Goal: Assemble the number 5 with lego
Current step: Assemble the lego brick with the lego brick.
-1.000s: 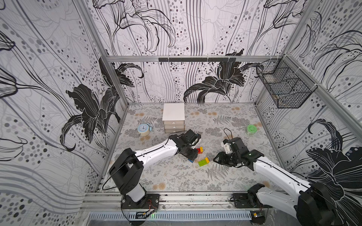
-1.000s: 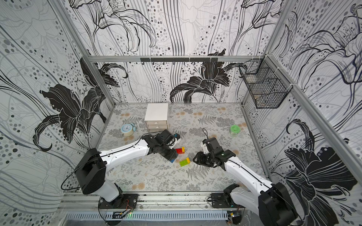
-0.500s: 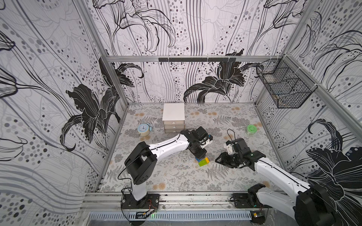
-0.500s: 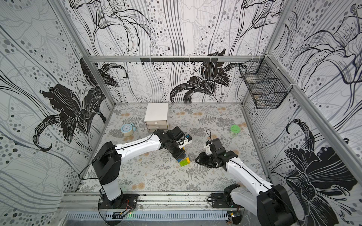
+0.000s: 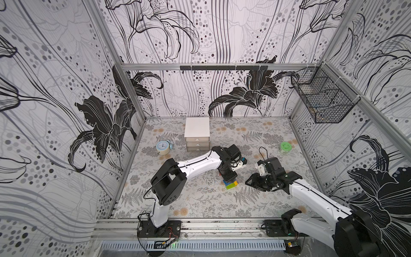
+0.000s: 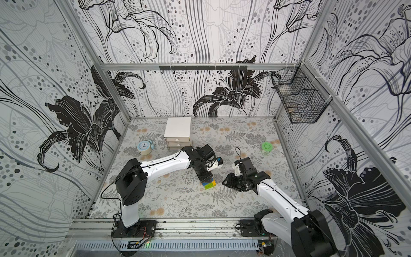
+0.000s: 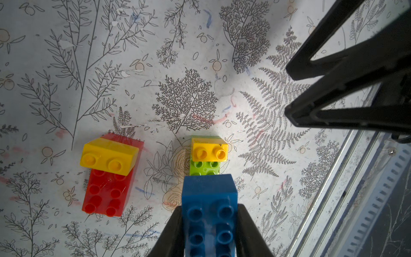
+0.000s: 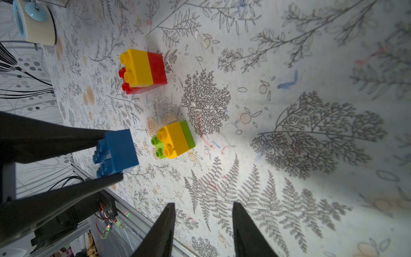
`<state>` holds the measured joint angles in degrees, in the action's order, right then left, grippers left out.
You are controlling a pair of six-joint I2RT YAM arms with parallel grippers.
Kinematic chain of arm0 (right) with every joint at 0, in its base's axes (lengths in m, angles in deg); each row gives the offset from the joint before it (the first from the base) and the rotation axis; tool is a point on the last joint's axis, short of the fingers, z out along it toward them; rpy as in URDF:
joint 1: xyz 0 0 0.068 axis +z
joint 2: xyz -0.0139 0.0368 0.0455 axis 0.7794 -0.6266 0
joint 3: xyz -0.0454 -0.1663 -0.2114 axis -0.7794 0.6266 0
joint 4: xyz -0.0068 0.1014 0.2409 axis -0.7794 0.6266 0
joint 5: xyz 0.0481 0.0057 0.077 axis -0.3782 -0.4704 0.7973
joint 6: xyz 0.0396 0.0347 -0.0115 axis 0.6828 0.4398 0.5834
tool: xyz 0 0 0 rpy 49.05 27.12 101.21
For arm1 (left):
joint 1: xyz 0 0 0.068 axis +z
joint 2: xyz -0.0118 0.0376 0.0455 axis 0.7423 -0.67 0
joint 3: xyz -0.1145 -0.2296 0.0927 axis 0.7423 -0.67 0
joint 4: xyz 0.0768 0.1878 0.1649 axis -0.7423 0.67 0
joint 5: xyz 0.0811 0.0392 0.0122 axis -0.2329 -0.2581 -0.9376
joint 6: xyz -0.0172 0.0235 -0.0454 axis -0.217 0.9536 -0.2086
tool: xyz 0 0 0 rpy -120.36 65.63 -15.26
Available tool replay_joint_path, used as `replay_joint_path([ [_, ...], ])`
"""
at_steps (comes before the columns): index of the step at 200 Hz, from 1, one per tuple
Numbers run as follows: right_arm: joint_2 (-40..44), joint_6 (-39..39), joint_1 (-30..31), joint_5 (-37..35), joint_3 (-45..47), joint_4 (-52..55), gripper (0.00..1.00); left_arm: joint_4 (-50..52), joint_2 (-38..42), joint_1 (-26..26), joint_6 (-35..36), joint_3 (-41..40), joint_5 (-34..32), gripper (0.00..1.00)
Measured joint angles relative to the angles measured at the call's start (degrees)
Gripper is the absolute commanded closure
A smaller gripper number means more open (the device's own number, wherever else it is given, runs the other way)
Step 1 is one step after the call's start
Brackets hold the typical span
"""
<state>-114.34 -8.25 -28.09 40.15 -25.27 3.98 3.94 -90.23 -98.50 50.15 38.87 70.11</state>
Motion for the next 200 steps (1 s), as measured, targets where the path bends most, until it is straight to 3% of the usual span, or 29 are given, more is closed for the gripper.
replay_joint_path([
  [200,3.3,0.0,-0.3,-0.8,1.4,1.2,0.56,-1.9,-4.8,-2.3,7.3,2.1,-4.5,0.72],
])
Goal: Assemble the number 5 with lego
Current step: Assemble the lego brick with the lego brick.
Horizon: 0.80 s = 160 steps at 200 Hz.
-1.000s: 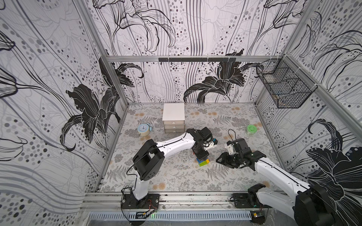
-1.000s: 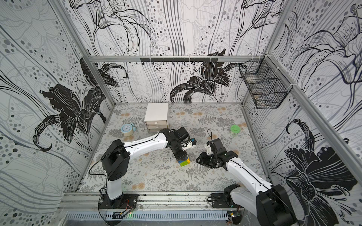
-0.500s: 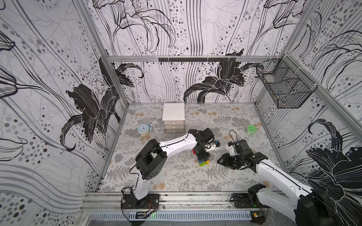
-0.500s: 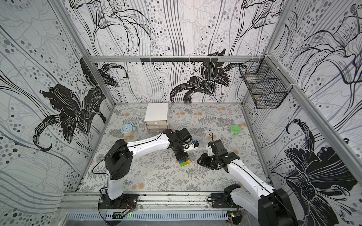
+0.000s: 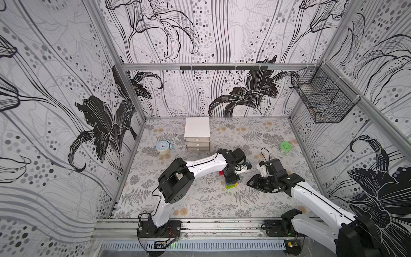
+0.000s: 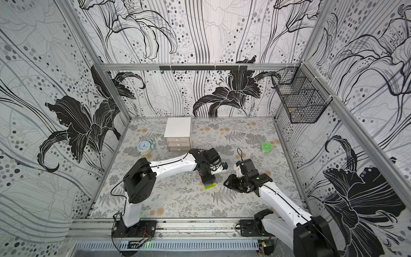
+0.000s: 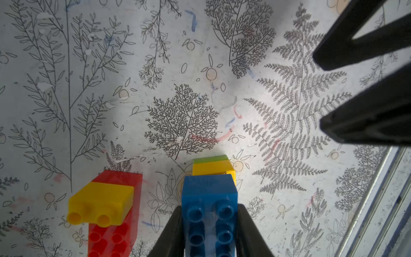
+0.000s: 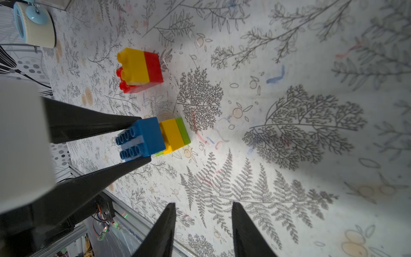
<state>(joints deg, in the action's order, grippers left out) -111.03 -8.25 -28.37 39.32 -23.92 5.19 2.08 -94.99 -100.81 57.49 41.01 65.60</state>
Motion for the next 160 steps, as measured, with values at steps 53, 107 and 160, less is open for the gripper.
replay_joint_path([
  [53,0.2,0.0,0.0,0.0,0.3,0.2,0.56,0.5,-0.9,-0.1,0.2,1.6,-0.7,0.73],
  [107,0.0,0.0,0.0,0.0,0.8,0.1,0.56,0.8,-0.9,-0.5,-1.2,1.6,-1.9,0.74],
  [160,-1.6,0.0,0.0,0.0,0.8,-0.6,0.56,0.7,-0.1,-1.9,-2.8,0.3,-2.5,0.74],
])
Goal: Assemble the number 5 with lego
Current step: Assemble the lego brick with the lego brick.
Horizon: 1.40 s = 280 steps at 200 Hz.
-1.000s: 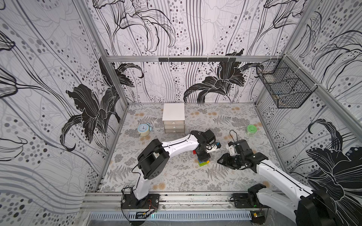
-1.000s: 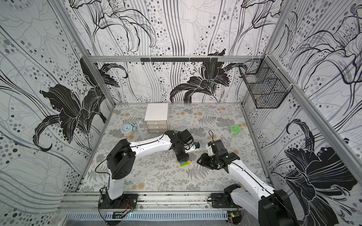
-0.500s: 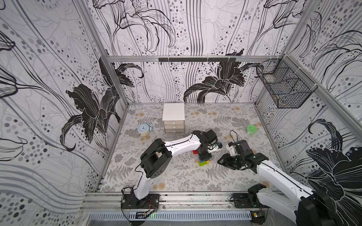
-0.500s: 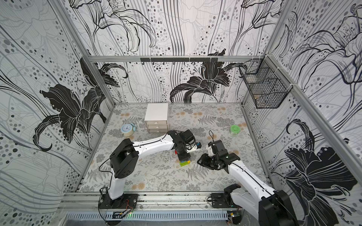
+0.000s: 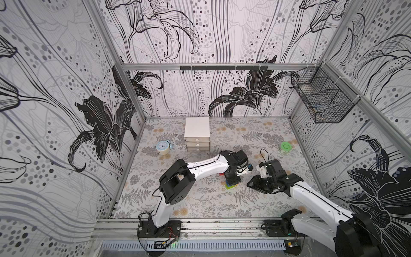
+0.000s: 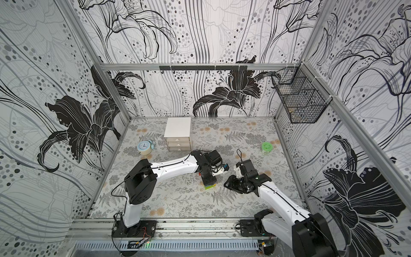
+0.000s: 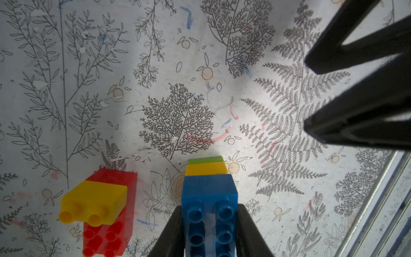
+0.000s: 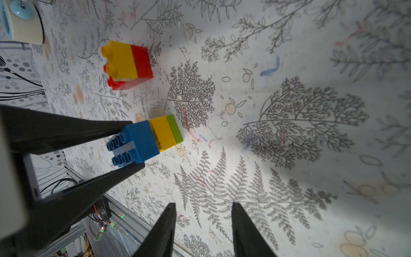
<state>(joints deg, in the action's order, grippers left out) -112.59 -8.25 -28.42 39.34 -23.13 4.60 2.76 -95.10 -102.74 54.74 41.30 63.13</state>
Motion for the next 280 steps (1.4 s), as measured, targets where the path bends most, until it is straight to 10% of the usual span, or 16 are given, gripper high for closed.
replay_joint_path([
  [280,0.4,0.0,0.0,0.5,1.1,-2.6,0.56,-0.4,0.2,-0.7,-4.5,-0.1,-6.4,0.77],
])
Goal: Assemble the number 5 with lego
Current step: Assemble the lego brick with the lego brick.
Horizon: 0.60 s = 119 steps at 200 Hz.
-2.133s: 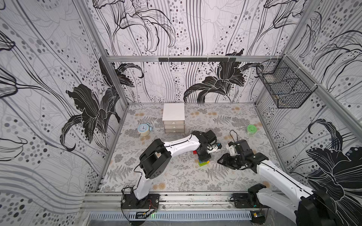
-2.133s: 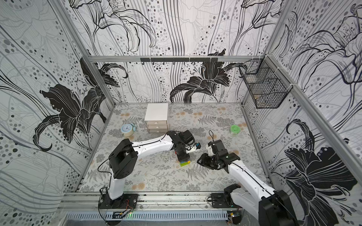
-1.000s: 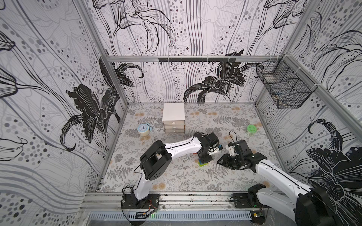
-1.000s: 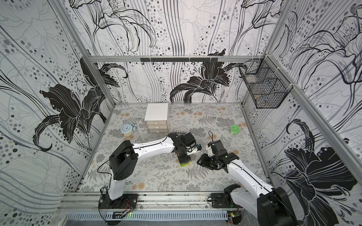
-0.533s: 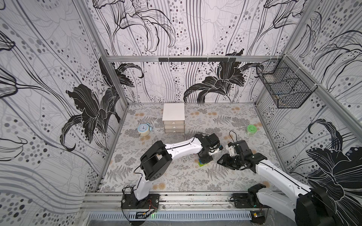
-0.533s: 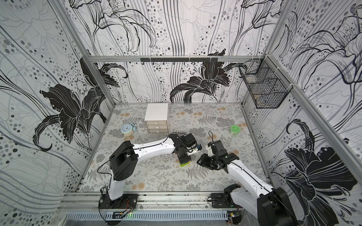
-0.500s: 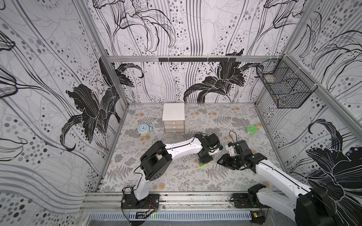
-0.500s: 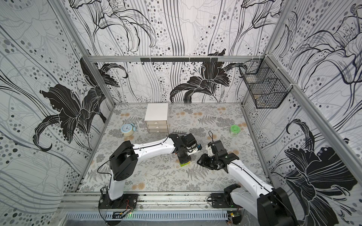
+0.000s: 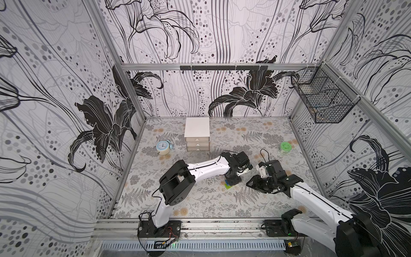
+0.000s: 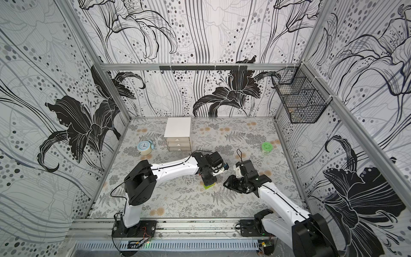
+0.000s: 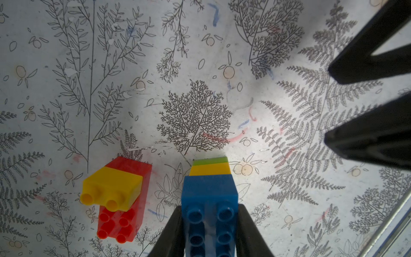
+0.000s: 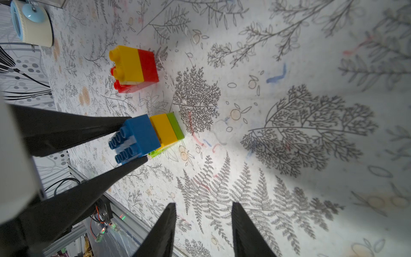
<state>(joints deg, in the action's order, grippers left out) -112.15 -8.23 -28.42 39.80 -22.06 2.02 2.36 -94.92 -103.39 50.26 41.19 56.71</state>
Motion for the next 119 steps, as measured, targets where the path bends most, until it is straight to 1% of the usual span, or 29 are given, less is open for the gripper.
replay_joint_path([
  [119,-0.7,0.0,0.0,0.4,0.0,-1.1,0.56,1.6,1.6,0.5,-2.9,0.1,-1.1,0.79],
])
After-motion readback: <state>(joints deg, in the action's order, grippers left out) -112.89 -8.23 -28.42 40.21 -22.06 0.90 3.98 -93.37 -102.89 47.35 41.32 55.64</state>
